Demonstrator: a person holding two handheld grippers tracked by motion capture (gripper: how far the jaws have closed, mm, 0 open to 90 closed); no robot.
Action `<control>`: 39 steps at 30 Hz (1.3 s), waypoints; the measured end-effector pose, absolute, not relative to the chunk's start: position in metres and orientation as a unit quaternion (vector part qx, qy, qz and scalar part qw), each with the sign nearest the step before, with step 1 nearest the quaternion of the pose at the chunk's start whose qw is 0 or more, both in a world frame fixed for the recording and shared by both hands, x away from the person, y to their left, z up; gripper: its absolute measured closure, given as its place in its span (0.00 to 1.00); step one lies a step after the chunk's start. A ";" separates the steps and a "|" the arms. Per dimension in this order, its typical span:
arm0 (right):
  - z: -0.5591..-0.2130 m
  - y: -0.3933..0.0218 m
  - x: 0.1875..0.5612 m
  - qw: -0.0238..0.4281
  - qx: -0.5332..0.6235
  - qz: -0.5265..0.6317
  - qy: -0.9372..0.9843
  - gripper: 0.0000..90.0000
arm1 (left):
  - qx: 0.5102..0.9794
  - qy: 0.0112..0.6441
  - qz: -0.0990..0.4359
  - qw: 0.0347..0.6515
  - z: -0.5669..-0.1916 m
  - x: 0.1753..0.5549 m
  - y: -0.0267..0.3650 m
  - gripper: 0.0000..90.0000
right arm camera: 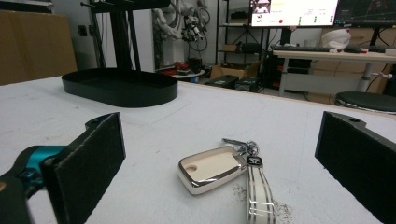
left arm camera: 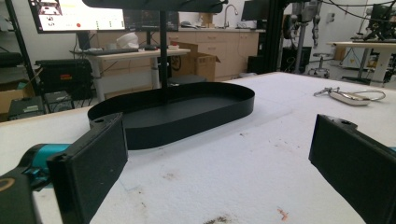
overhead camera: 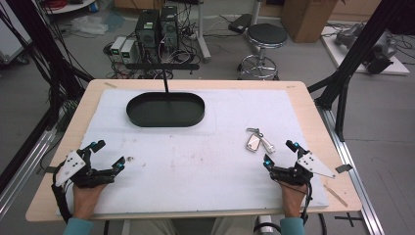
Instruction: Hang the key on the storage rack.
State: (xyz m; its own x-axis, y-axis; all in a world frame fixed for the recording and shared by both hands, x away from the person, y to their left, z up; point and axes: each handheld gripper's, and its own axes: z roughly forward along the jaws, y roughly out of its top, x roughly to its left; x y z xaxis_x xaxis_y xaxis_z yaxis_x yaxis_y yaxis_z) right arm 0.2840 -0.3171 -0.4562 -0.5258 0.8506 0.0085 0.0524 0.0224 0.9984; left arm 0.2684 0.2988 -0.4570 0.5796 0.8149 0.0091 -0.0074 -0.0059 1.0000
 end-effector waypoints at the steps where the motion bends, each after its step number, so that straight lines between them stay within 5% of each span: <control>1: -0.456 -0.317 0.284 0.332 0.357 0.602 0.632 0.01 | 0.630 0.321 0.327 0.627 -0.457 0.268 0.299 0.05; 26: -0.455 -0.316 0.285 0.336 0.359 0.597 0.634 0.01 | 0.629 0.325 0.327 0.626 -0.457 0.269 0.299 0.05; 39: -0.409 -0.316 0.302 0.319 0.348 0.550 0.689 0.01 | 0.631 0.326 0.329 0.622 -0.456 0.269 0.297 0.05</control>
